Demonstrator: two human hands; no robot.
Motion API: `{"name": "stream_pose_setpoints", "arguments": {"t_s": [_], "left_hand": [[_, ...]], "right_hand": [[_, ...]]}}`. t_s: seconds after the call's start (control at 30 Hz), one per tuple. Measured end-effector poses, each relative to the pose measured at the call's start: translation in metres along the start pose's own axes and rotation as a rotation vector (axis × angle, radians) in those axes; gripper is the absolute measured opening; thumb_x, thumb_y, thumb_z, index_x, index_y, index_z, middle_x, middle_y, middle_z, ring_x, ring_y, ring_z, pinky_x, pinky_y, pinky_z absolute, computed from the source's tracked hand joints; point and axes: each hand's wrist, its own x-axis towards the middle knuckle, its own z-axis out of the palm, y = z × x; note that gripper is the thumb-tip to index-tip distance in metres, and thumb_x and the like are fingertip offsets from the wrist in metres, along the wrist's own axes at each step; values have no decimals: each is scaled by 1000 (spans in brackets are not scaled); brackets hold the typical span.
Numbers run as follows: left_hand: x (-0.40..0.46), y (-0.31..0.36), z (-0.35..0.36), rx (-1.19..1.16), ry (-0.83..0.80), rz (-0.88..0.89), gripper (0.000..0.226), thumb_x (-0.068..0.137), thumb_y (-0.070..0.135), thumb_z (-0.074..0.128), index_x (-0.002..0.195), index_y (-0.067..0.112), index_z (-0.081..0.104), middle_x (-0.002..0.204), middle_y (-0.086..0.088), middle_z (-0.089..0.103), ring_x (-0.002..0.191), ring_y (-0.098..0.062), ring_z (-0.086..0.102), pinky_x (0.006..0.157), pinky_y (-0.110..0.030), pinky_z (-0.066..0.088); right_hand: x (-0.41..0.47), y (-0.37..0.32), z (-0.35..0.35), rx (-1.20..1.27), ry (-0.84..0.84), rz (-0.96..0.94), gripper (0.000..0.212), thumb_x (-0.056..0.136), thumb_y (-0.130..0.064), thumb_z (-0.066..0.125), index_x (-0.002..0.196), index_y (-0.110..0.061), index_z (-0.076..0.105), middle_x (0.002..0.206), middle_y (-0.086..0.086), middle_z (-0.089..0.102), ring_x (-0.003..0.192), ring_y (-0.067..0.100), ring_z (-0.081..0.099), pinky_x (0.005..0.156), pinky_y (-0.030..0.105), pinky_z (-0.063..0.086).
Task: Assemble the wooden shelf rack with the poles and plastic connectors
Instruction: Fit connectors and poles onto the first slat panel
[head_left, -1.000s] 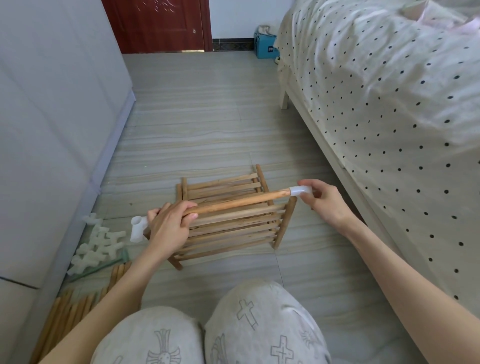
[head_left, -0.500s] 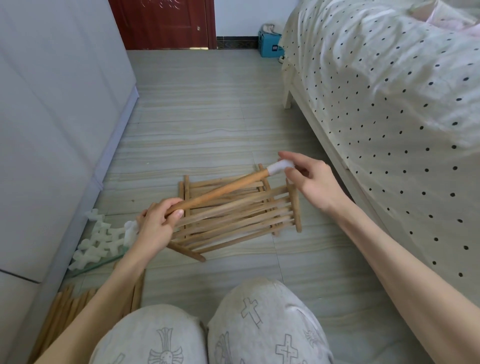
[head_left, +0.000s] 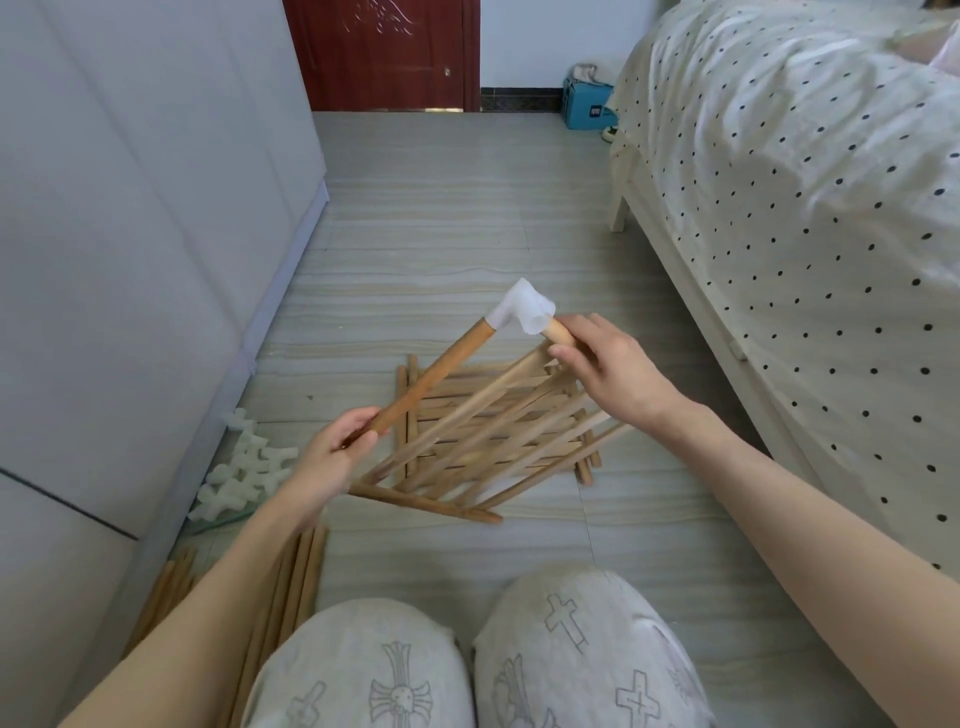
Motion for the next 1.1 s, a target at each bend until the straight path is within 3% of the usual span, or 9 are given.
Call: {"name": "stream_pose_setpoints", "arguments": {"t_s": [0.1, 0.23, 0.3, 0.37, 0.5, 0.57, 0.7, 0.8, 1.1], "left_hand": [[-1, 23, -3, -54, 35, 64, 25, 98, 32, 39, 110, 27, 61, 113, 7, 64, 107, -3, 57, 89, -16, 40], [2, 57, 5, -124, 27, 134, 40, 91, 62, 25, 102, 43, 59, 105, 18, 62, 98, 3, 58, 85, -19, 43], [5, 57, 15, 24, 44, 120, 35, 94, 57, 32, 98, 38, 61, 95, 22, 60, 89, 4, 57, 72, -16, 43], [8, 44, 25, 139, 92, 96, 27, 98, 43, 37, 98, 26, 58, 80, 17, 54, 78, -7, 53, 68, -24, 40], [7, 13, 28, 94, 127, -25, 22, 99, 32, 39, 99, 16, 54, 87, 2, 57, 85, -22, 62, 85, -38, 49], [9, 9, 26, 60, 151, -44, 21, 100, 32, 38, 92, 17, 52, 89, 0, 58, 83, -20, 65, 88, -41, 49], [8, 5, 18, 84, 142, -8, 25, 100, 29, 36, 79, 23, 47, 82, -1, 55, 74, -11, 62, 80, -37, 48], [1, 1, 15, 176, 100, 47, 24, 100, 32, 35, 80, 28, 48, 79, 4, 59, 64, 4, 56, 69, -25, 44], [-4, 5, 24, 264, 62, 63, 25, 100, 35, 32, 77, 31, 41, 74, 7, 55, 68, 1, 54, 56, -18, 33]], "right_hand": [[6, -22, 14, -59, -85, -154, 34, 95, -26, 50, 124, -9, 56, 100, 11, 56, 87, 29, 57, 79, 37, 45], [8, -46, 45, -232, -261, -248, 40, 96, -35, 46, 131, -17, 51, 106, 8, 57, 91, 30, 58, 83, 39, 46], [5, -52, 60, -273, -313, -234, 42, 96, -39, 44, 133, -20, 50, 110, 6, 57, 97, 28, 58, 83, 39, 47], [1, -54, 73, -305, -367, -239, 42, 96, -42, 41, 131, -21, 49, 112, 4, 56, 101, 27, 57, 84, 40, 47], [-4, -48, 90, -406, -427, -295, 43, 98, -46, 31, 130, -21, 46, 115, 4, 53, 98, 25, 58, 86, 37, 45], [-3, -46, 94, -410, -402, -309, 43, 98, -45, 29, 129, -20, 46, 115, 5, 53, 93, 26, 59, 81, 36, 44], [0, -43, 96, -406, -401, -315, 42, 98, -44, 29, 127, -19, 46, 112, 5, 52, 89, 27, 59, 76, 36, 43], [-1, -39, 91, -364, -387, -246, 42, 98, -44, 31, 128, -19, 46, 112, 5, 53, 91, 28, 59, 77, 39, 48], [-13, -41, 87, -330, -363, -233, 39, 97, -42, 36, 124, -19, 52, 106, 2, 54, 81, 26, 59, 70, 40, 50]]}}
